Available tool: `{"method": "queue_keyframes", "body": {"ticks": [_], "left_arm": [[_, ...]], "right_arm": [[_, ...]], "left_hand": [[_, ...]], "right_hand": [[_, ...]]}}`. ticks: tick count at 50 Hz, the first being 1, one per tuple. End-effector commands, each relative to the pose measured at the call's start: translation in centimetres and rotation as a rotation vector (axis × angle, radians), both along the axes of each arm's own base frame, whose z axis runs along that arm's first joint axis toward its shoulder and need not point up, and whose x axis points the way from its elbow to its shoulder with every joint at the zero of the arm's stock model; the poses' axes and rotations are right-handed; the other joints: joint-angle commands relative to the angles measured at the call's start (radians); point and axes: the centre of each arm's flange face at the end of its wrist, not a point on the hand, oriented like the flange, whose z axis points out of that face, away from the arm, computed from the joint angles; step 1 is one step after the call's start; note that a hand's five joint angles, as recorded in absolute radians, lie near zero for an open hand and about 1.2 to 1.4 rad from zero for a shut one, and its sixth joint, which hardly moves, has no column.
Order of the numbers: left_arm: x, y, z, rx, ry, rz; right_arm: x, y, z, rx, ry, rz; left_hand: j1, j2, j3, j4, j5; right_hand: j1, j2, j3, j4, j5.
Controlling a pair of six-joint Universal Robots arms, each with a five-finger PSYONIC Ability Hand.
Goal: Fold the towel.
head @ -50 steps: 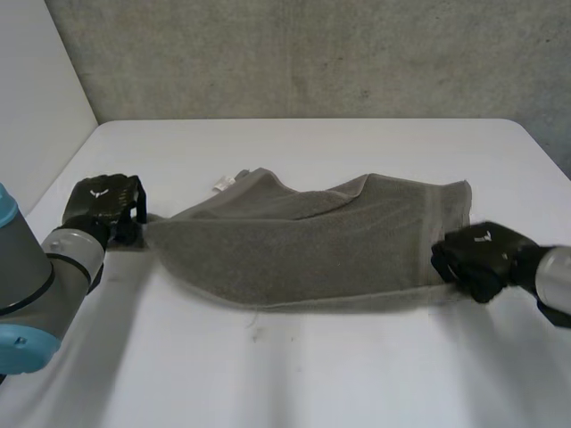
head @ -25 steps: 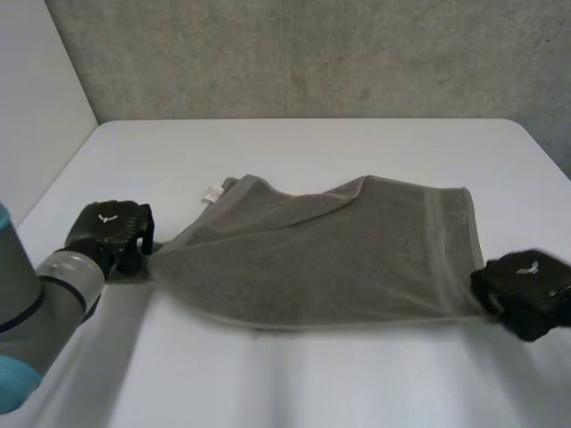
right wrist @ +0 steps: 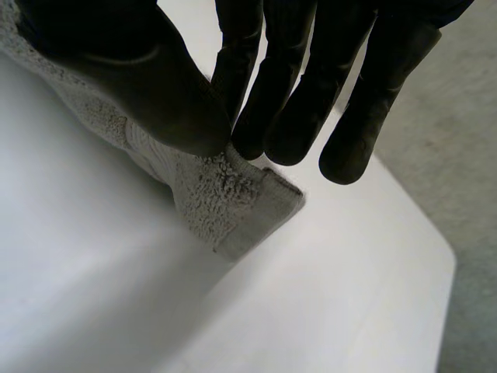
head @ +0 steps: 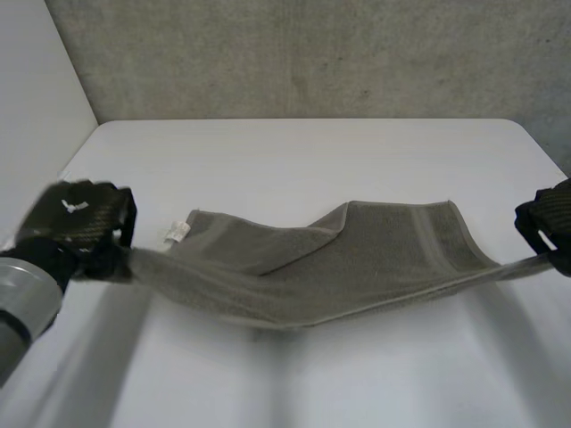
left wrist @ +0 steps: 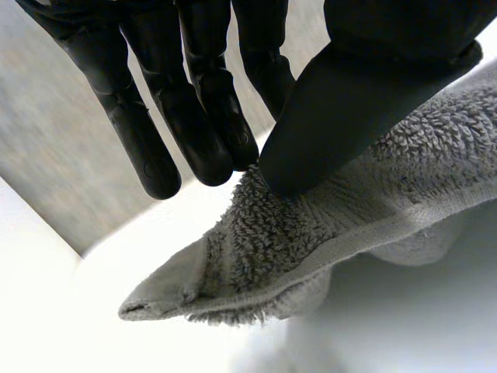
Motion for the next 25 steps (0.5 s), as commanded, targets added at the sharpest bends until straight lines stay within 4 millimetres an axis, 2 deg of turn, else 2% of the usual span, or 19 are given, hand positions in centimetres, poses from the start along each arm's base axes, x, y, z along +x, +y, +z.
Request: {"method": "queue_keyframes", "body": {"ticks": [1,5,7,8,9,10,11,12,13,14,15,17,18,19,20,21,22,23,25], "left_arm": [[-0.9,-2.6,-4.7,0.159,-0.045,-0.007],[-2.2,-5.8,-5.4,0.144,-0.036,-0.021],[-2.8,-7.2,-4.8,0.110,-0.026,-0.025],[-3.4,-8.6,-3.6,0.061,-0.006,-0.029],[-3.4,-8.6,-3.6,0.061,-0.006,-0.029],[-4.1,-10.1,-1.9,-0.006,0.016,-0.033],[-4.7,-11.6,0.4,-0.085,0.043,-0.036],[-4.7,-11.6,0.4,-0.086,0.043,-0.036],[-5.4,-13.0,3.2,-0.180,0.077,-0.038],[-5.9,-14.1,6.1,-0.271,0.118,-0.041],[-5.9,-14.1,6.1,-0.272,0.119,-0.041],[-6.9,-15.2,12.5,-0.460,0.231,-0.057],[-6.9,-15.2,12.5,-0.461,0.231,-0.057],[-7.0,-15.4,15.4,-0.540,0.291,-0.061],[-7.0,-15.4,15.4,-0.541,0.292,-0.061],[-7.0,-15.4,17.8,-0.606,0.350,-0.067],[-6.8,-15.2,19.6,-0.651,0.402,-0.067],[-6.8,-15.2,19.6,-0.652,0.402,-0.067],[-6.4,-15.0,20.8,-0.676,0.464,-0.041]], "right_arm": [[-0.2,-2.7,-3.3,0.136,0.035,0.039],[0.6,-4.6,-4.1,0.161,0.046,0.068],[1.1,-5.8,-4.2,0.160,0.061,0.071],[1.6,-7.1,-3.8,0.137,0.077,0.062],[2.3,-8.5,-3.0,0.094,0.084,0.041],[2.3,-8.5,-3.0,0.093,0.084,0.041],[3.0,-10.1,-1.6,0.030,0.083,0.016],[3.8,-11.7,0.0,-0.046,0.060,0.000],[3.8,-11.7,0.0,-0.047,0.060,0.000],[4.7,-13.2,2.1,-0.145,0.023,-0.012],[4.7,-13.3,2.2,-0.146,0.022,-0.012],[6.1,-15.4,7.0,-0.367,-0.106,-0.024],[6.2,-15.4,7.0,-0.368,-0.107,-0.024],[6.7,-15.8,9.8,-0.483,-0.190,-0.027],[6.6,-16.1,11.8,-0.564,-0.271,-0.040],[6.6,-16.1,11.9,-0.565,-0.271,-0.040],[6.7,-16.1,13.3,-0.619,-0.341,-0.047],[6.7,-16.1,13.3,-0.619,-0.342,-0.047],[6.7,-15.0,15.6,-0.672,-0.433,-0.049]], "left_hand": [[0.202,0.178,0.179,0.178,0.195],[0.202,0.178,0.179,0.178,0.195],[0.202,0.178,0.179,0.178,0.195],[0.202,0.178,0.179,0.178,0.195],[0.202,0.178,0.179,0.178,0.195],[0.202,0.178,0.179,0.178,0.195],[0.202,0.178,0.179,0.178,0.195],[0.202,0.178,0.179,0.178,0.195],[0.202,0.178,0.179,0.178,0.195],[0.202,0.178,0.179,0.178,0.195],[0.202,0.178,0.179,0.178,0.195],[0.202,0.178,0.179,0.178,0.195],[0.202,0.178,0.179,0.178,0.195],[0.202,0.178,0.179,0.178,0.195],[0.202,0.178,0.179,0.178,0.195],[0.202,0.178,0.179,0.178,0.195],[0.202,0.178,0.179,0.178,0.195],[0.202,0.178,0.179,0.178,0.195],[0.202,0.178,0.179,0.178,0.195]], "right_hand": [[0.071,0.071,0.065,0.062,0.056],[0.071,0.071,0.065,0.062,0.056],[0.071,0.071,0.065,0.062,0.056],[0.071,0.071,0.065,0.062,0.056],[0.071,0.071,0.065,0.062,0.056],[0.071,0.071,0.065,0.062,0.056],[0.071,0.071,0.065,0.062,0.056],[0.071,0.071,0.065,0.062,0.056],[0.071,0.071,0.065,0.062,0.056],[0.071,0.071,0.065,0.062,0.056],[0.071,0.071,0.065,0.062,0.056],[0.071,0.071,0.065,0.062,0.056],[0.071,0.071,0.065,0.062,0.056],[0.071,0.071,0.065,0.062,0.056],[0.071,0.071,0.065,0.062,0.056],[0.071,0.071,0.065,0.062,0.056],[0.071,0.071,0.065,0.062,0.056],[0.071,0.071,0.065,0.062,0.056],[0.071,0.071,0.065,0.062,0.056]]}}
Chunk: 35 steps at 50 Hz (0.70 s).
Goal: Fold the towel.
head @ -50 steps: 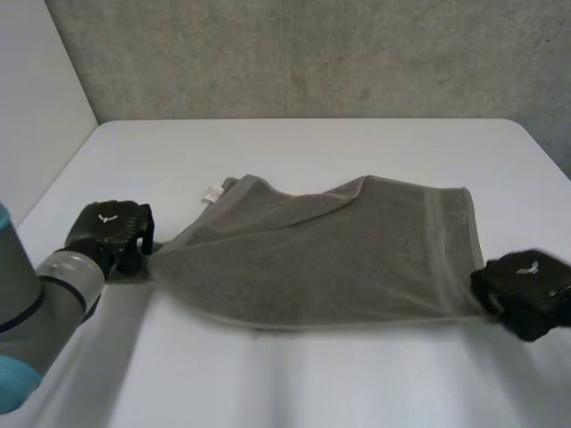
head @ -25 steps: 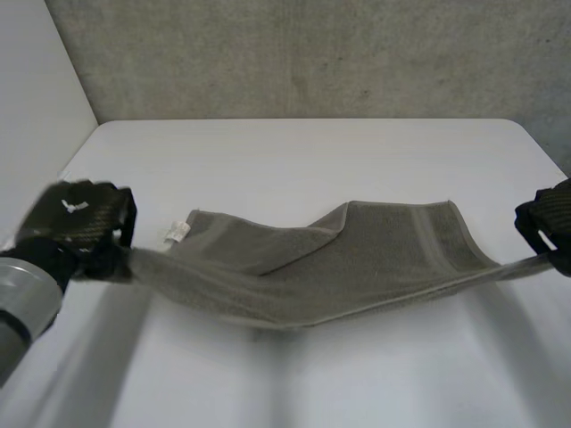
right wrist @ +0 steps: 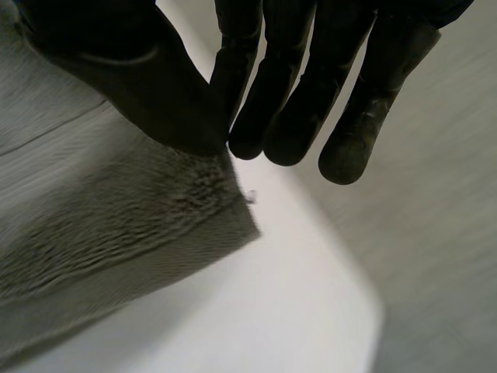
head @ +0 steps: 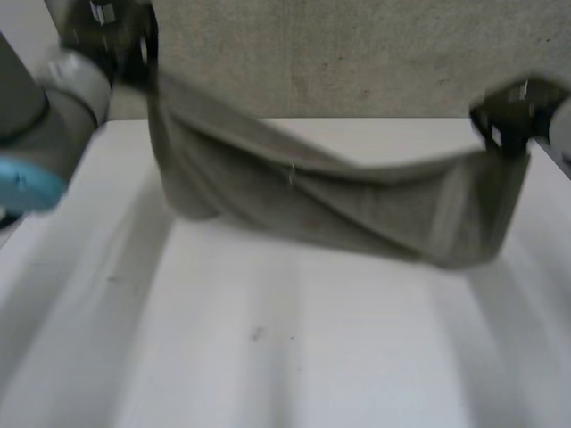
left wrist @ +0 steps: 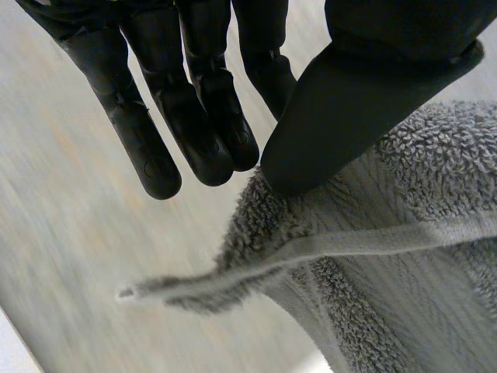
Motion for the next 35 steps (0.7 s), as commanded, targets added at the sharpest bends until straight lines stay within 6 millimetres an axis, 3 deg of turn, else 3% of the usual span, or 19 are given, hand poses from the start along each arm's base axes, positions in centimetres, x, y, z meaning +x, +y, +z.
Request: {"method": "queue_keyframes", "body": {"ticks": [1,4,6,7,8,9,10,11,12,13,14,15,16,17,19,22,24,31,35], "left_arm": [[0.6,0.6,9.4,-0.233,0.266,-0.023],[0.9,0.5,8.4,-0.188,0.280,0.006],[0.9,0.3,6.9,-0.132,0.267,0.022],[1.0,0.2,4.6,-0.051,0.239,0.038],[1.2,0.3,2.3,0.028,0.210,0.050],[1.2,0.3,2.2,0.029,0.210,0.050],[1.5,0.5,-0.1,0.103,0.181,0.063],[1.5,0.5,-0.1,0.104,0.181,0.063],[1.8,0.9,-2.3,0.171,0.154,0.073],[2.1,1.2,-4.6,0.238,0.128,0.083],[2.1,1.2,-4.6,0.238,0.127,0.083],[2.4,1.7,-6.4,0.292,0.108,0.092],[2.6,2.3,-7.9,0.338,0.089,0.095],[2.6,2.3,-8.0,0.338,0.089,0.096],[2.8,3.0,-9.4,0.381,0.072,0.100],[3.4,4.9,-13.5,0.493,0.030,0.102],[3.5,5.6,-14.7,0.524,0.019,0.099],[4.1,8.0,-17.0,0.597,-0.014,0.081],[4.9,9.2,-17.0,0.619,-0.021,0.095]], "right_arm": [[-0.2,0.3,12.6,-0.454,-0.383,0.026],[0.1,1.5,12.0,-0.387,-0.388,0.032],[0.5,2.3,8.9,-0.252,-0.344,0.033],[0.5,2.3,8.9,-0.251,-0.344,0.033],[0.5,2.7,7.2,-0.189,-0.303,0.028],[0.5,2.7,7.2,-0.189,-0.302,0.028],[0.5,3.2,5.2,-0.126,-0.252,0.029],[0.5,3.6,3.3,-0.072,-0.198,0.033],[0.5,3.6,3.3,-0.072,-0.198,0.033],[0.3,4.0,1.3,-0.023,-0.158,0.033],[0.2,4.3,-0.3,0.015,-0.135,0.039],[0.2,4.3,-0.3,0.015,-0.134,0.039],[0.2,4.7,-1.8,0.050,-0.118,0.051],[0.2,4.7,-1.9,0.050,-0.117,0.051],[0.1,5.6,-4.9,0.140,-0.097,0.054],[0.0,6.0,-6.4,0.193,-0.090,0.050],[-0.2,7.4,-9.4,0.293,-0.052,0.055],[-0.5,9.3,-10.8,0.333,0.032,0.074],[-0.8,11.1,-9.1,0.331,0.070,0.080]], "left_hand": [[0.202,0.178,0.178,0.177,0.196],[0.202,0.178,0.178,0.177,0.196],[0.202,0.178,0.178,0.177,0.196],[0.202,0.178,0.178,0.177,0.196],[0.202,0.178,0.178,0.177,0.196],[0.202,0.178,0.178,0.177,0.196],[0.202,0.178,0.178,0.177,0.196],[0.202,0.178,0.178,0.177,0.196],[0.202,0.178,0.178,0.177,0.196],[0.202,0.178,0.178,0.177,0.196],[0.202,0.178,0.178,0.177,0.196],[0.202,0.178,0.178,0.177,0.196],[0.202,0.178,0.178,0.177,0.196],[0.202,0.178,0.178,0.177,0.196],[0.202,0.178,0.178,0.177,0.196],[0.202,0.178,0.178,0.177,0.196],[0.202,0.178,0.178,0.177,0.196],[0.202,0.178,0.178,0.177,0.196],[0.202,0.178,0.178,0.177,0.196]], "right_hand": [[0.072,0.060,0.065,0.062,0.048],[0.072,0.060,0.065,0.062,0.048],[0.072,0.060,0.065,0.062,0.048],[0.072,0.060,0.065,0.062,0.048],[0.072,0.060,0.065,0.062,0.048],[0.072,0.060,0.065,0.062,0.048],[0.072,0.060,0.065,0.062,0.048],[0.072,0.060,0.065,0.062,0.048],[0.072,0.060,0.065,0.062,0.048],[0.072,0.060,0.065,0.062,0.048],[0.072,0.060,0.065,0.062,0.048],[0.072,0.060,0.065,0.062,0.048],[0.072,0.060,0.065,0.062,0.048],[0.072,0.060,0.065,0.062,0.048],[0.072,0.060,0.065,0.062,0.048],[0.072,0.060,0.065,0.062,0.048],[0.072,0.060,0.065,0.062,0.048],[0.072,0.060,0.065,0.062,0.048],[0.072,0.060,0.065,0.062,0.048]]}}
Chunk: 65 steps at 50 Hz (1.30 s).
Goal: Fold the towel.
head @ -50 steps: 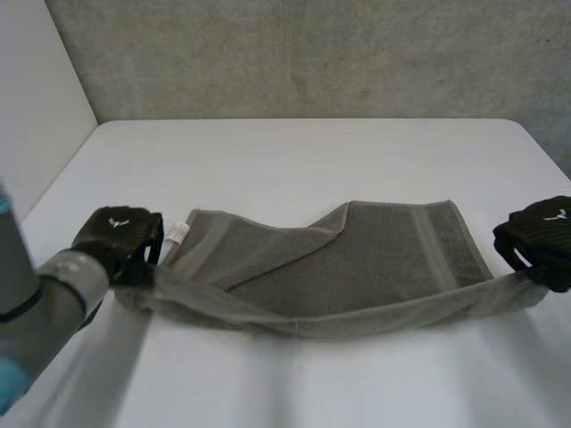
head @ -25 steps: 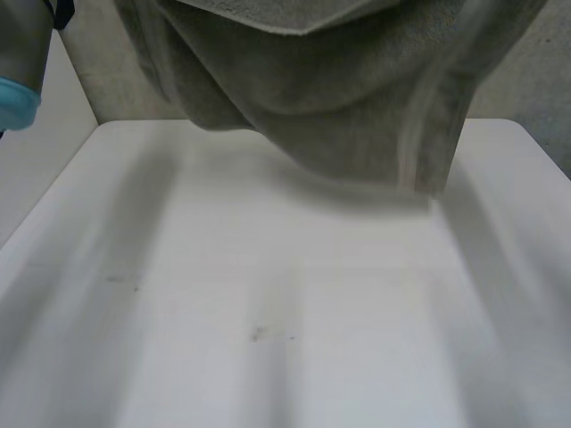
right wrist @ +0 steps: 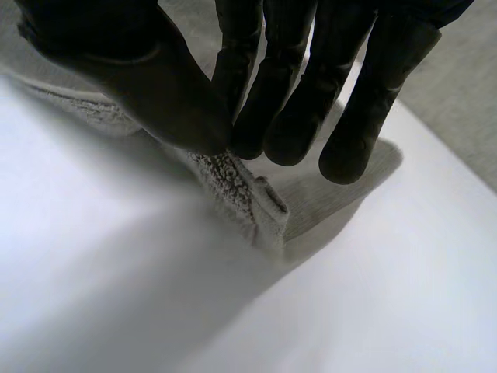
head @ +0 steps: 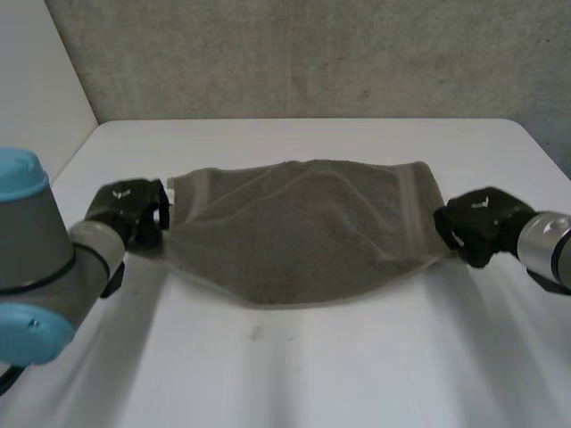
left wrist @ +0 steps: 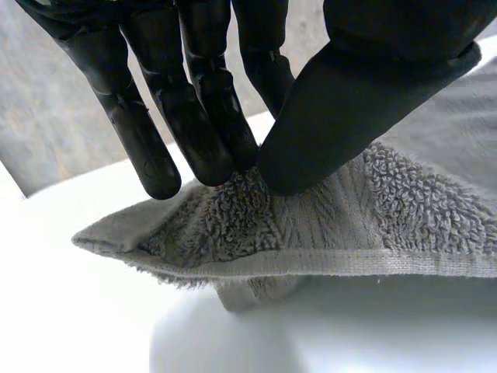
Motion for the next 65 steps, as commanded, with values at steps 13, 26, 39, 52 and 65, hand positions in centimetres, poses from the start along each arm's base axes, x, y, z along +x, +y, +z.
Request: {"method": "queue_keyframes", "body": {"ticks": [13,26,39,52,65], "left_arm": [[3.2,7.1,1.6,0.082,-0.097,-0.050],[2.3,5.8,0.9,0.073,-0.114,-0.107],[-0.6,-4.7,-1.3,0.015,-0.102,-0.101],[-3.3,-13.8,-2.9,-0.115,-0.077,-0.095],[-3.6,-14.8,-6.2,-0.050,-0.091,-0.095]], "right_arm": [[-3.8,8.1,7.3,-0.019,0.273,0.077],[-4.9,5.1,6.7,-0.033,0.280,0.045],[-2.8,-4.1,2.5,-0.013,0.152,-0.014],[0.8,-11.6,-0.1,-0.184,0.082,-0.128],[2.6,-13.7,-3.7,-0.189,0.108,-0.139]], "left_hand": [[0.202,0.178,0.178,0.177,0.190],[0.202,0.178,0.178,0.177,0.190],[0.202,0.178,0.178,0.177,0.190],[0.202,0.178,0.178,0.177,0.190],[-0.316,-0.340,-0.340,-0.341,-0.328]], "right_hand": [[0.072,0.060,0.065,0.062,0.045],[0.072,0.060,0.065,0.062,0.045],[0.072,0.060,0.065,0.062,0.045],[0.072,0.060,0.065,0.062,0.045],[-0.250,-0.262,-0.257,-0.261,-0.278]]}}
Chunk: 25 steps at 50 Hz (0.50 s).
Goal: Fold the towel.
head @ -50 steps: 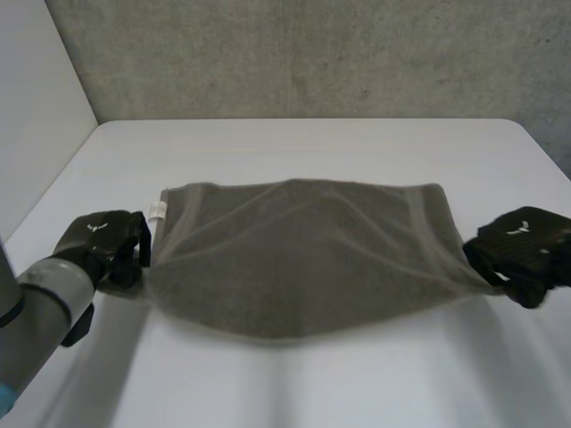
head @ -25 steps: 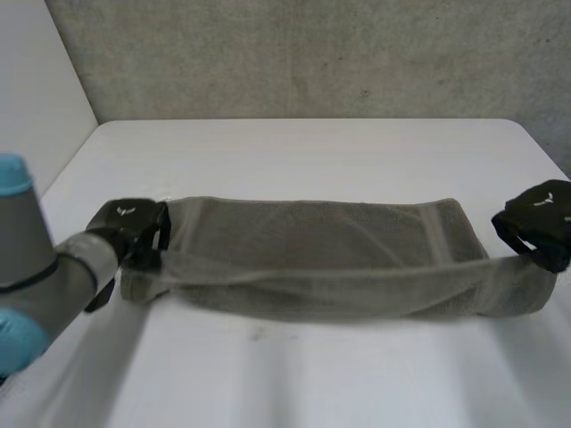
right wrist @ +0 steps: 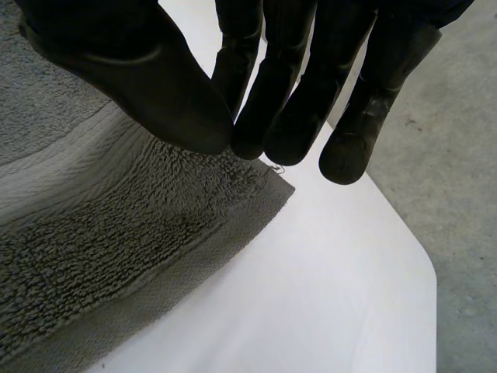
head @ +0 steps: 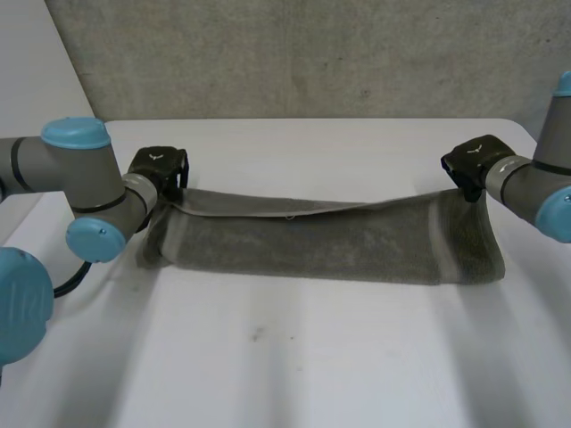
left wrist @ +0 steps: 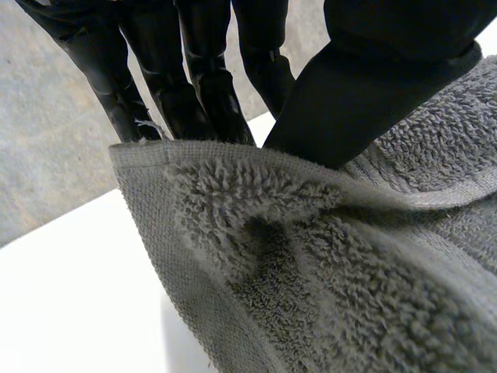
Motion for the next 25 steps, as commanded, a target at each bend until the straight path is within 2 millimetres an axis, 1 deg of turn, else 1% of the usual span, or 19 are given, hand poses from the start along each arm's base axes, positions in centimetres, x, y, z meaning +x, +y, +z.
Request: {"method": "queue_keyframes", "body": {"ticks": [1,2,3,4,5,6,12,14,15,16,17,18,19,20,21,22,23,24,25], "left_arm": [[0.0,0.0,-1.6,0.037,-0.009,0.004],[0.1,0.0,-1.8,0.041,-0.012,0.009],[0.2,-0.1,-1.9,0.041,-0.016,0.021],[0.2,-0.1,-1.9,0.041,-0.016,0.021],[0.3,-0.1,-1.9,0.040,-0.019,0.034],[0.5,-0.2,-1.5,0.030,-0.021,0.052],[0.6,-0.4,0.4,-0.009,-0.007,0.075],[0.7,-0.3,3.0,-0.058,0.014,0.078],[0.7,-0.3,3.0,-0.058,0.015,0.078],[0.7,-0.1,4.4,-0.082,0.023,0.077],[0.8,0.1,5.7,-0.105,0.029,0.078],[0.8,0.1,5.7,-0.105,0.029,0.078],[0.8,0.5,6.9,-0.125,0.036,0.077],[0.8,0.5,7.0,-0.125,0.036,0.077],[0.9,0.9,8.1,-0.141,0.043,0.077],[0.9,1.5,9.0,-0.148,0.045,0.073],[0.9,1.5,9.0,-0.148,0.045,0.073],[1.1,2.1,9.9,-0.158,0.049,0.073],[1.2,2.8,10.9,-0.167,0.052,0.070]], "right_arm": [[0.5,-0.7,-1.8,0.014,0.021,-0.011],[0.6,-0.8,-2.1,0.014,0.021,-0.010],[0.6,-0.8,-2.1,0.014,0.021,-0.010],[0.6,-1.0,-2.1,0.006,0.020,-0.013],[0.7,-1.2,-2.1,-0.004,0.020,-0.021],[0.7,-1.2,-2.1,-0.004,0.020,-0.021],[0.8,-2.5,0.0,-0.124,-0.006,-0.064],[0.8,-2.7,0.7,-0.151,-0.030,-0.076],[0.7,-2.7,1.8,-0.174,-0.059,-0.089],[0.7,-2.5,2.9,-0.188,-0.098,-0.101],[0.7,-2.5,2.9,-0.189,-0.099,-0.101],[0.6,-2.1,4.2,-0.203,-0.135,-0.106],[0.6,-1.8,5.3,-0.211,-0.171,-0.114],[0.6,-1.7,5.3,-0.211,-0.171,-0.115],[0.5,-1.3,6.1,-0.212,-0.198,-0.118],[0.5,-1.3,6.1,-0.212,-0.198,-0.118],[0.3,-0.8,7.2,-0.221,-0.218,-0.122],[0.2,-0.1,8.2,-0.231,-0.233,-0.121],[0.2,-0.1,8.3,-0.231,-0.233,-0.121]], "left_hand": [[-0.283,-0.278,-0.296,-0.296,-0.302],[-0.364,-0.359,-0.377,-0.378,-0.383],[-0.589,-0.584,-0.602,-0.602,-0.608],[-0.591,-0.586,-0.604,-0.604,-0.610],[-0.870,-0.865,-0.883,-0.883,-0.889],[-0.985,-0.980,-0.998,-0.999,-1.004],[-0.985,-0.980,-0.998,-0.999,-1.004],[-0.985,-0.980,-0.998,-0.999,-1.004],[-0.985,-0.980,-0.998,-0.999,-1.004],[-0.985,-0.980,-0.998,-0.999,-1.004],[-0.985,-0.980,-0.998,-0.999,-1.004],[-0.985,-0.980,-0.998,-0.999,-1.004],[-0.985,-0.980,-0.998,-0.999,-1.004],[-0.985,-0.980,-0.998,-0.999,-1.004],[-0.985,-0.980,-0.998,-0.999,-1.004],[-0.985,-0.980,-0.998,-0.999,-1.004],[-0.985,-0.980,-0.998,-0.999,-1.004],[-0.985,-0.980,-0.998,-0.999,-1.004],[-0.985,-0.980,-0.998,-0.999,-1.004]], "right_hand": [[-0.253,-0.264,-0.260,-0.263,-0.282],[-0.596,-0.607,-0.603,-0.606,-0.625],[-0.599,-0.611,-0.606,-0.609,-0.628],[-1.134,-1.146,-1.141,-1.144,-1.163],[-1.149,-1.161,-1.157,-1.160,-1.179],[-1.149,-1.161,-1.157,-1.160,-1.179],[-1.149,-1.161,-1.157,-1.160,-1.179],[-1.149,-1.161,-1.157,-1.160,-1.179],[-1.149,-1.161,-1.157,-1.160,-1.179],[-1.149,-1.161,-1.157,-1.160,-1.179],[-1.149,-1.161,-1.157,-1.160,-1.179],[-1.149,-1.161,-1.157,-1.160,-1.179],[-1.149,-1.161,-1.157,-1.160,-1.179],[-1.149,-1.161,-1.157,-1.160,-1.179],[-1.149,-1.161,-1.157,-1.160,-1.179],[-1.149,-1.161,-1.157,-1.160,-1.179],[-1.149,-1.161,-1.157,-1.160,-1.179],[-1.149,-1.161,-1.157,-1.160,-1.179],[-1.149,-1.161,-1.157,-1.160,-1.179]]}}
